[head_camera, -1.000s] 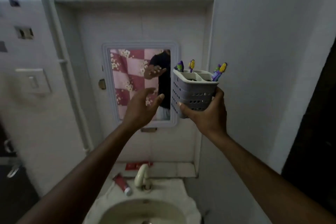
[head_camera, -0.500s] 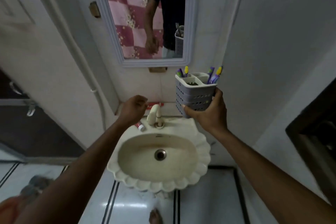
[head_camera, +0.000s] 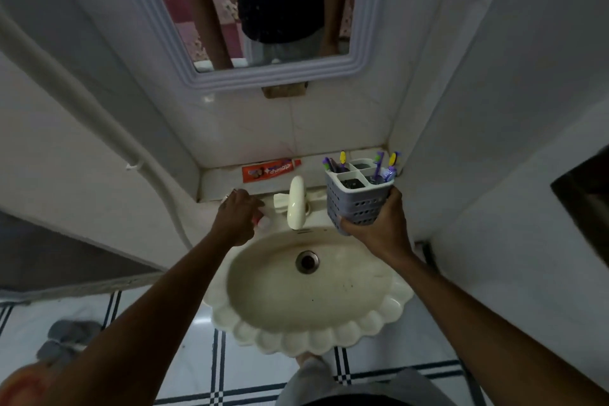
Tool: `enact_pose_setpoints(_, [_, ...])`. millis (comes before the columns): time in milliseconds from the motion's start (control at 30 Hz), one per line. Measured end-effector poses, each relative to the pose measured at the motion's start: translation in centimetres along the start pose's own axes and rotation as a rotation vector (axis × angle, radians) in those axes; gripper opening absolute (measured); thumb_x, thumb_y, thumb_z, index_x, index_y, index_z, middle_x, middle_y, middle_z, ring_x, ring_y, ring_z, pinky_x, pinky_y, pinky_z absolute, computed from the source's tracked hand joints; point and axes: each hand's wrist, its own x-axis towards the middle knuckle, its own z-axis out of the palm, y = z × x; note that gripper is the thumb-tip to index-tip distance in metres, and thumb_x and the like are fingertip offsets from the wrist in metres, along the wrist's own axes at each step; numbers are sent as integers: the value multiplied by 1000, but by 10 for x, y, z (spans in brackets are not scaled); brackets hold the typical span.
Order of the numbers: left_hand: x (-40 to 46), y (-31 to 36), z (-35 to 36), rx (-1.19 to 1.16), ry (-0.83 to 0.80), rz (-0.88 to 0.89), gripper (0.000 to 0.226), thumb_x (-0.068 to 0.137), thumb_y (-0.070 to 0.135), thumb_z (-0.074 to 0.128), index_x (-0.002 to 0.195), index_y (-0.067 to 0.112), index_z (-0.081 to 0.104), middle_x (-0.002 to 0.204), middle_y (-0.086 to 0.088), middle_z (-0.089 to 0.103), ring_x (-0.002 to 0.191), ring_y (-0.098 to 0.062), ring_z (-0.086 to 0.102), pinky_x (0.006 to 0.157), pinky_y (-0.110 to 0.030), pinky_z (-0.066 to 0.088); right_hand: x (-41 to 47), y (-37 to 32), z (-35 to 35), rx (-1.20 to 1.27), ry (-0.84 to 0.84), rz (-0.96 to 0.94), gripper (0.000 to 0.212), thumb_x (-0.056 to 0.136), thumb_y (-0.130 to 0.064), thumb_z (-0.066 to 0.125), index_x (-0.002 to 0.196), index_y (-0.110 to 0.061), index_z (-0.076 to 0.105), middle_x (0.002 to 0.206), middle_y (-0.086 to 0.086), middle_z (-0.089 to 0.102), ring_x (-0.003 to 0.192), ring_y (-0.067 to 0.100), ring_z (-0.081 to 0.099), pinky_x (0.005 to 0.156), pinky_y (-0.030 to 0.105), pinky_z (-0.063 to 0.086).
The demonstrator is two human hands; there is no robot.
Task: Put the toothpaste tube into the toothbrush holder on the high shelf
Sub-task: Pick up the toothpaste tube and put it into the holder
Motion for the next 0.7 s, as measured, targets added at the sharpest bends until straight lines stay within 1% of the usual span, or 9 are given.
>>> enact_pose_setpoints(33, [7, -4, 4, 56, 4, 34, 63, 82, 15, 84, 140, 26, 61, 141, -9, 46, 132, -31, 45, 108, -46, 44, 3, 4, 7, 14, 4, 10, 126, 58, -30, 113, 158, -11, 39, 142, -8, 61, 113, -10, 64, 84, 2, 52])
enact_pose_setpoints(200, [20, -15, 17, 235, 67, 144, 48, 83, 19, 82, 127, 28, 63, 140, -1, 58, 130, -27, 52, 113, -47, 39, 14, 19, 30, 4, 6, 21, 125, 61, -28, 112, 157, -8, 34, 148, -5, 54, 131, 9, 60, 94, 1, 48])
enact_pose_setpoints(300, [17, -17, 18, 121, 144, 80, 37, 92, 20, 75, 125, 24, 59, 126, -4, 70, 124, -31, 63, 120, -56, 33, 22, 28, 39, -25, 8, 15, 123, 62, -28, 111, 155, -5, 33, 147, -2, 52, 135, 16, 59, 95, 2, 49])
enact_pose_setpoints(333, [13, -16, 13, 14, 189, 34, 30, 96, 23, 71, 122, 23, 56, 118, -5, 70, 115, -32, 67, 116, -57, 38, 25, 30, 41, -40, 18, 12, 124, 63, -28, 111, 156, -5, 32, 149, 0, 51, 137, 19, 59, 99, 7, 53])
enact_pose_setpoints(400, [0, -6, -6, -286, 288, -99, 27, 103, 37, 65, 119, 21, 51, 104, -3, 66, 90, -29, 68, 87, -44, 54, 27, 35, 42, -75, 14, 7, 129, 65, -32, 110, 160, -6, 26, 156, 6, 51, 143, 26, 59, 106, 29, 61])
enact_pose_setpoints(467, [-15, 13, -38, -606, 336, -219, 36, 104, 47, 62, 119, 17, 49, 92, 4, 61, 72, -18, 65, 59, -26, 50, 24, 38, 43, -117, -2, 22, 136, 67, -47, 106, 165, -13, 18, 163, 12, 51, 145, 33, 60, 105, 48, 64])
enact_pose_setpoints(500, [-20, 24, -55, -703, 366, -243, 39, 103, 51, 62, 119, 18, 48, 90, 7, 60, 71, -15, 66, 55, -26, 49, 23, 39, 44, -132, -4, 33, 137, 67, -54, 103, 166, -17, 16, 164, 13, 51, 144, 35, 61, 103, 52, 65])
enact_pose_setpoints(600, [-24, 58, -103, -844, 393, -154, 43, 101, 57, 61, 124, 24, 46, 98, 0, 68, 59, -21, 72, 48, -39, 59, 17, 35, 42, -87, 13, 62, 137, 65, -62, 103, 165, -24, 16, 163, 11, 54, 143, 34, 62, 104, 47, 63])
enact_pose_setpoints(700, [-16, 95, -141, -730, 303, -7, 48, 96, 60, 68, 130, 30, 52, 101, 6, 70, 57, -8, 70, 46, -26, 56, 17, 28, 39, -21, 13, 67, 141, 62, -66, 103, 165, -25, 15, 163, 6, 53, 144, 28, 61, 107, 39, 59])
